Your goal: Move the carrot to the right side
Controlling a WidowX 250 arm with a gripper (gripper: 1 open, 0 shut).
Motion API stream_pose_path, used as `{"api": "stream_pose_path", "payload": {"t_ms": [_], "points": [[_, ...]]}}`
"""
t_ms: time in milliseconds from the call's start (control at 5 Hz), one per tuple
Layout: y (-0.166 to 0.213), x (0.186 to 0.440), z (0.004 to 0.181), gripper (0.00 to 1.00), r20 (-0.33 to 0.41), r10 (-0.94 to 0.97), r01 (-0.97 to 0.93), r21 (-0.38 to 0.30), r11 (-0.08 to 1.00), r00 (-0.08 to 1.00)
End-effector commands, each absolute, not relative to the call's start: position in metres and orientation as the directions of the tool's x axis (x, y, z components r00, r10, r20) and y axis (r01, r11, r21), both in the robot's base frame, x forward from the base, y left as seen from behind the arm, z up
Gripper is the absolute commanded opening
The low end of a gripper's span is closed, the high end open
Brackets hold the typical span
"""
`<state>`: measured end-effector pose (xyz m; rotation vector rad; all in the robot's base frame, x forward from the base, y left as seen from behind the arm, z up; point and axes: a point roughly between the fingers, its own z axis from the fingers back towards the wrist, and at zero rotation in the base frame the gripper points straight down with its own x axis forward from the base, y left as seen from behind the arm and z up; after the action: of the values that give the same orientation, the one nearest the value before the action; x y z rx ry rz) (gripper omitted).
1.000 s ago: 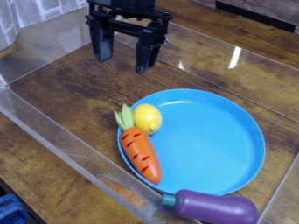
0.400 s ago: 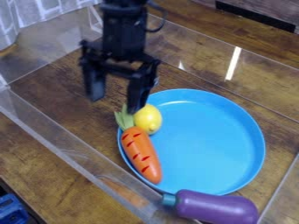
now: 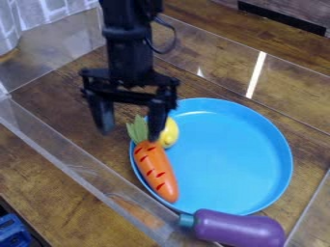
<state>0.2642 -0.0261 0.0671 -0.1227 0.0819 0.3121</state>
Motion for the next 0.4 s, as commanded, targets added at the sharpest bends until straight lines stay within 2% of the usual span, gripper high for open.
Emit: {"api": "stream_pose_path", "payload": {"t_ms": [0, 200], "points": [[-0.040, 0.271, 0.073, 1.00, -0.018, 0.346, -0.344, -0.151, 0.927, 0.938], [-0.051, 0.272, 0.059, 1.00, 0.000, 0.396, -0.389, -0.184, 0.902, 0.918]]}}
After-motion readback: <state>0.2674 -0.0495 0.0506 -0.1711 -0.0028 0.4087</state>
